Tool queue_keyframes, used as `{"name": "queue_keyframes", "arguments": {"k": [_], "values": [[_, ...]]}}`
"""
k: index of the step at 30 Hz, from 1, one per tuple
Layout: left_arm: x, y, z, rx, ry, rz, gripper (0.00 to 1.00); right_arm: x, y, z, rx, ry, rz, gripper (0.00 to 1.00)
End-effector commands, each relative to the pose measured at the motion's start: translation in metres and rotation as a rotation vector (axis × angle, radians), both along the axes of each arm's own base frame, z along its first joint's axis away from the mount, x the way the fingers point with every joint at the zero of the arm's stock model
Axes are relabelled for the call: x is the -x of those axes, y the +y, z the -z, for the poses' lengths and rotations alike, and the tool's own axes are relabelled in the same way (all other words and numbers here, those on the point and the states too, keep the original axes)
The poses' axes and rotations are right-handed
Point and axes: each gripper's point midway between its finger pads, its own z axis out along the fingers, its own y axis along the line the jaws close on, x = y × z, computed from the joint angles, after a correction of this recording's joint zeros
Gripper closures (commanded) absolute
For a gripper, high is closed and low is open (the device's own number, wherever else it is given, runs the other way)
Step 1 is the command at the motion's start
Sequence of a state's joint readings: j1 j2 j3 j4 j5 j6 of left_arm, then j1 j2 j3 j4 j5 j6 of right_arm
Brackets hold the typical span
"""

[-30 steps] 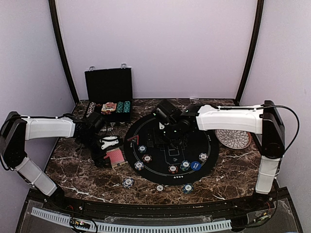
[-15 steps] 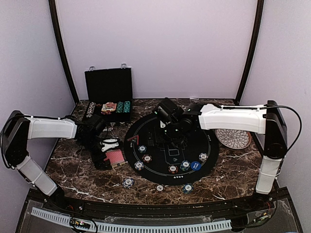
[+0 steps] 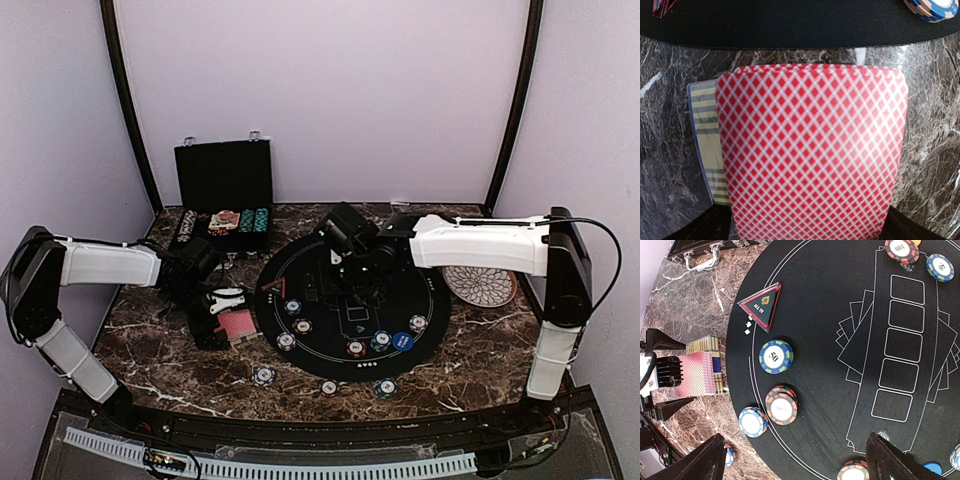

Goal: Distribute texas hold em gaming equipment

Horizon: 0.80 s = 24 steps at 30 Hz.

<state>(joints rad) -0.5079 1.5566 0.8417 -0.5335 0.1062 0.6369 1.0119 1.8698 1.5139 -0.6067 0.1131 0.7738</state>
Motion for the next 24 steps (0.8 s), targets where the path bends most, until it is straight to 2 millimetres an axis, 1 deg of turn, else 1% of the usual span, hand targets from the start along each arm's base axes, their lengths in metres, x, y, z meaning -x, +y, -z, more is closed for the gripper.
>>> {"name": "queue_keyframes", "arguments": {"k": [1, 10, 24], "values": [[0.0003, 0.0016, 0.0034, -0.016, -0.002, 0.016, 0.01, 0.0015, -0.0028, -0.0168, -0.032, -0.027, 0.014, 0.02], [0.0054, 0.0042, 0.0063, -0.029, 0.016, 0.039, 0.01, 0.0027, -0.0063, -0.0189, -0.035, -0.031, 0.020, 0.02], [0.0024, 0.0103, 0.0057, -0.029, 0.033, 0.025, 0.02, 0.0030, -0.0045, -0.0196, -0.042, -0.031, 0.011, 0.02]]}}
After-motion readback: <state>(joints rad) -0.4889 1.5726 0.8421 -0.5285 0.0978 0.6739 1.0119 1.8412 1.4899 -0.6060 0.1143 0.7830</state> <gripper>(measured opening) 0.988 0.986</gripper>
